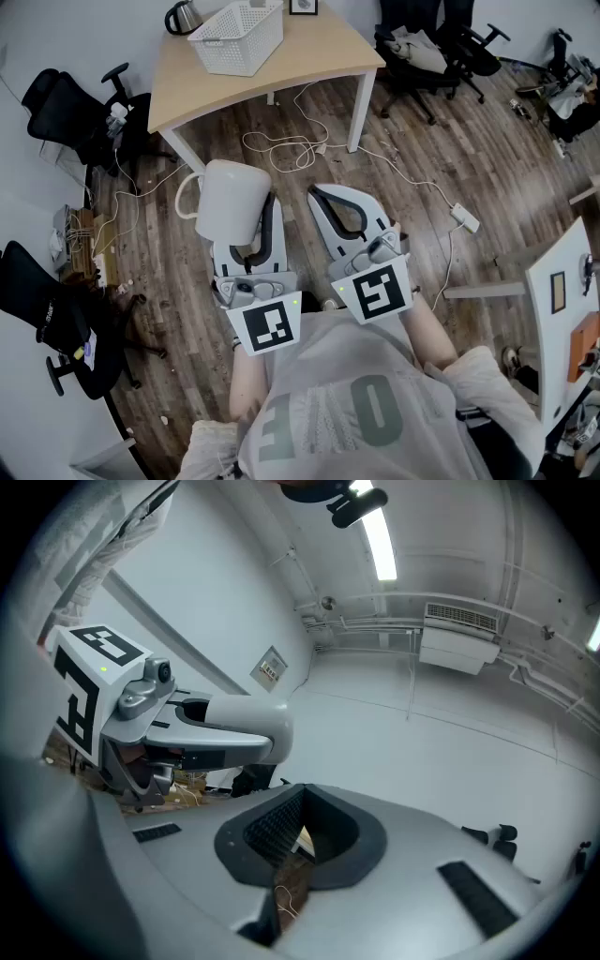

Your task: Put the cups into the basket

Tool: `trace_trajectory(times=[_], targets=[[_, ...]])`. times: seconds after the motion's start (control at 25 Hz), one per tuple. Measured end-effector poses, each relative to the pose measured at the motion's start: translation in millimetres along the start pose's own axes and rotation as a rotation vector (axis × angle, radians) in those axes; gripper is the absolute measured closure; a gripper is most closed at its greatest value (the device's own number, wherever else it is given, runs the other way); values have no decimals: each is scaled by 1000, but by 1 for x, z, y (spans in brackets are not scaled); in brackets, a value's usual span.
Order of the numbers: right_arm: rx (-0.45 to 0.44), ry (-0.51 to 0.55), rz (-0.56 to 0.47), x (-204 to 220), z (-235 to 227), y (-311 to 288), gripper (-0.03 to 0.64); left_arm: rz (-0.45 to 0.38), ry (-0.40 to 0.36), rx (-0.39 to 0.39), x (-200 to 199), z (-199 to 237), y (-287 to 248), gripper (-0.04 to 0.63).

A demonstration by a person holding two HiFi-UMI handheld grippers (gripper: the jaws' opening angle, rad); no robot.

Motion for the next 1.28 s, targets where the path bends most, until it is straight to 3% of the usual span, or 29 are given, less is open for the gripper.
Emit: trace_trajectory(times=[0.36,0.8,1.28], targets=[[-7,12,-5,1,0,-3,620,17,-14,-6,3,4,-2,521],[-20,-75,-16,15,-12,-3,620,60,-1,-32,13,9,-5,520],[-63,-108,23,42,-31,-64,620,101,48,-88,56,44,-53,520]])
Point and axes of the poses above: the fingertips, and each gripper's own axes: y backward along the fingers, z to its left, x out of its underside, the point moved 10 cm from there along y, backward along the fingers, and after that the axes turned 3 degrees about y, right-handed, at the moved point
